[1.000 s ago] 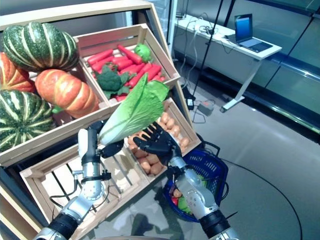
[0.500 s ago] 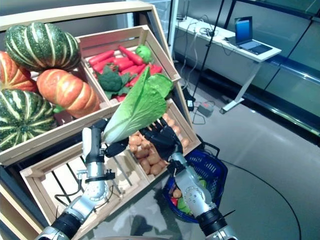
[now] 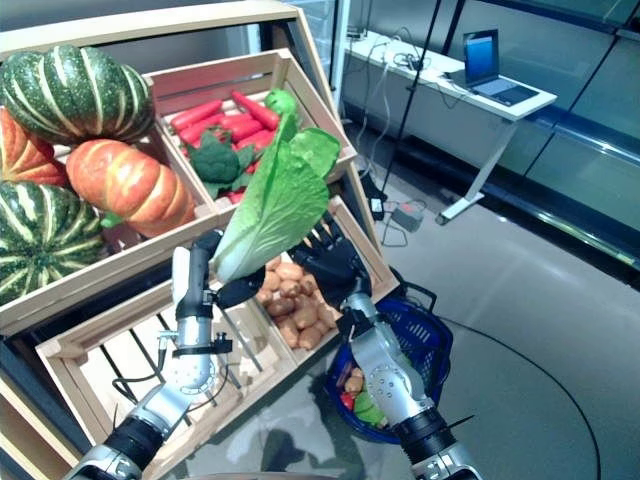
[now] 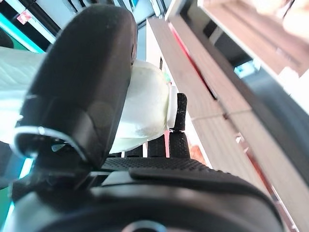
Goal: Put vegetables into the basket
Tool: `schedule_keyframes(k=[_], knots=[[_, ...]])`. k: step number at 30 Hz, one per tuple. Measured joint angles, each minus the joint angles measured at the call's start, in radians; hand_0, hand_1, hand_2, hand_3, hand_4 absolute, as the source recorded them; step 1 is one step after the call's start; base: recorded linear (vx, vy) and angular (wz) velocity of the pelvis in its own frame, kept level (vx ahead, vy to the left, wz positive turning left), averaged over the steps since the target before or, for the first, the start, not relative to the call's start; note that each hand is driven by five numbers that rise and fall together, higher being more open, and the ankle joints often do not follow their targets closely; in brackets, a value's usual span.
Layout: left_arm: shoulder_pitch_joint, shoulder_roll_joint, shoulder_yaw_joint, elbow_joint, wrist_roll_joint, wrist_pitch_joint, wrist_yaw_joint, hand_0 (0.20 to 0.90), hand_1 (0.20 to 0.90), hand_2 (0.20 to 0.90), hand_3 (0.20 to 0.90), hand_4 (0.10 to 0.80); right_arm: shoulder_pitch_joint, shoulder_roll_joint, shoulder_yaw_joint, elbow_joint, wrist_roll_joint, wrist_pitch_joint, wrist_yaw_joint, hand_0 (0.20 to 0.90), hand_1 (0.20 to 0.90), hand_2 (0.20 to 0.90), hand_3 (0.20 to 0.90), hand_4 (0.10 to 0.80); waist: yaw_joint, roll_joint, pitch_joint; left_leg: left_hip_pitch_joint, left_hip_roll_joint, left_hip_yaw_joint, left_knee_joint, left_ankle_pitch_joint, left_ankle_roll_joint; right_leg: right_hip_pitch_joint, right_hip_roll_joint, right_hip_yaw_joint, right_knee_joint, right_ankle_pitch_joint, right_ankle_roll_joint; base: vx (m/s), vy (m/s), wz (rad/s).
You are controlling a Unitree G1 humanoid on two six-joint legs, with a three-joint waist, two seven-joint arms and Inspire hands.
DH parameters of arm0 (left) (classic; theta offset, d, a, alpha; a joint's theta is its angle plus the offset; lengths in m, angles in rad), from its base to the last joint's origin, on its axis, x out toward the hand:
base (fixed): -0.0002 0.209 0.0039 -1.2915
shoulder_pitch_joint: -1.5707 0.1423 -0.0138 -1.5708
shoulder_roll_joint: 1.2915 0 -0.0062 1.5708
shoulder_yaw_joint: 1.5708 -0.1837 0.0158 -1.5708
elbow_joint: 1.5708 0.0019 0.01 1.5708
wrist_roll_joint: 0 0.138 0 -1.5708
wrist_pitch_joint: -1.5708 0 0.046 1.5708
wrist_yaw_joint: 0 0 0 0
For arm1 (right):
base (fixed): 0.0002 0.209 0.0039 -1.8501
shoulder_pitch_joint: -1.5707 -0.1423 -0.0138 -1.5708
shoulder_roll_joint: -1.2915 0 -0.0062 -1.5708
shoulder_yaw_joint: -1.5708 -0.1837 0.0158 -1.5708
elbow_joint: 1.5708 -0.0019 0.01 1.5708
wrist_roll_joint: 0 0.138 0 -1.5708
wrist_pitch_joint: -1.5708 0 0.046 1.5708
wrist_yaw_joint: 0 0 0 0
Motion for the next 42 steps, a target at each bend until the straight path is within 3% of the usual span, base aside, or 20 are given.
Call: schedule_keyframes(k=[4,8,11,15,24,32,37,42], knots=[[0.007,-0.018,-0.012,0.006,-0.251,-0.016,-0.240,0.300,0.300,0.300,0.300,0.400,-0.002,-0.014,-0.005,0.000,0.001,0.033,0.105,0.900,0.900,0.900,0.900,0.800,0.002,0.001,-0.001,0.000,0.000,0.000,0.000,0.000,0.000,0.000,0.000,0.000,0.000,0.000,0.000,0.000,0.000,0.00],[0.041,-0.082,-0.009,0.074,-0.622,0.020,-0.593,0.300,0.300,0.300,0.300,0.400,-0.017,-0.026,-0.005,-0.002,0.001,0.101,0.220,0.900,0.900,0.900,0.900,0.800,-0.001,0.004,-0.002,0.000,0.000,0.000,0.000,0.000,0.000,-0.001,0.000,0.000,0.000,0.000,0.000,0.000,0.000,0.00],[0.088,-0.126,-0.011,0.117,-0.822,0.078,-0.765,0.300,0.300,0.300,0.300,0.400,-0.052,-0.037,-0.014,-0.002,0.001,0.139,0.258,0.900,0.900,0.900,0.900,0.800,-0.003,0.004,-0.002,-0.001,0.000,0.001,0.000,0.000,0.000,-0.002,0.000,0.001,0.000,0.000,0.000,0.000,0.000,0.00],[0.115,-0.135,-0.009,0.117,-0.956,0.130,-0.907,0.300,0.300,0.300,0.300,0.400,-0.071,-0.059,-0.039,-0.002,0.001,0.180,0.312,0.900,0.900,0.900,0.900,0.800,0.000,0.004,-0.002,-0.002,0.001,0.000,0.000,0.000,0.000,-0.002,0.001,0.000,0.000,0.000,0.000,0.000,0.000,0.00],[0.125,-0.127,0.010,0.117,-1.004,0.160,-0.991,0.300,0.300,0.300,0.300,0.400,-0.081,-0.070,-0.052,-0.016,-0.018,0.198,0.348,0.900,0.900,0.900,0.900,0.800,-0.003,0.004,-0.003,-0.003,0.001,0.000,0.000,0.000,0.000,-0.002,0.001,0.000,0.000,0.001,0.000,0.000,0.000,0.00],[0.130,-0.114,0.012,0.117,-0.998,0.175,-0.973,0.300,0.300,0.300,0.300,0.400,-0.084,-0.116,-0.056,-0.020,-0.217,0.193,0.341,0.900,0.900,0.900,0.900,0.800,-0.006,0.002,-0.004,-0.001,0.001,0.000,0.000,0.000,0.000,-0.002,0.001,0.001,0.000,0.001,0.000,0.000,0.000,0.00],[0.130,-0.112,0.013,0.117,-0.998,0.175,-0.941,0.300,0.300,0.300,0.300,0.400,-0.082,-0.131,-0.063,-0.020,-0.402,0.138,0.216,0.900,0.900,0.900,0.900,0.800,-0.018,0.001,-0.004,-0.001,0.001,0.002,0.000,0.000,0.000,-0.003,0.001,0.004,0.000,0.002,-0.001,0.000,0.000,0.00],[0.137,-0.110,0.023,0.117,-0.998,0.175,-0.887,0.300,0.300,0.300,0.300,0.400,-0.012,-0.142,-0.168,-0.095,-0.683,-0.003,0.005,0.900,0.900,0.900,0.900,0.800,-0.031,0.001,-0.004,-0.002,0.000,0.012,0.000,0.000,0.000,-0.010,0.000,0.015,0.000,0.003,0.000,-0.010,0.022,-0.06]])
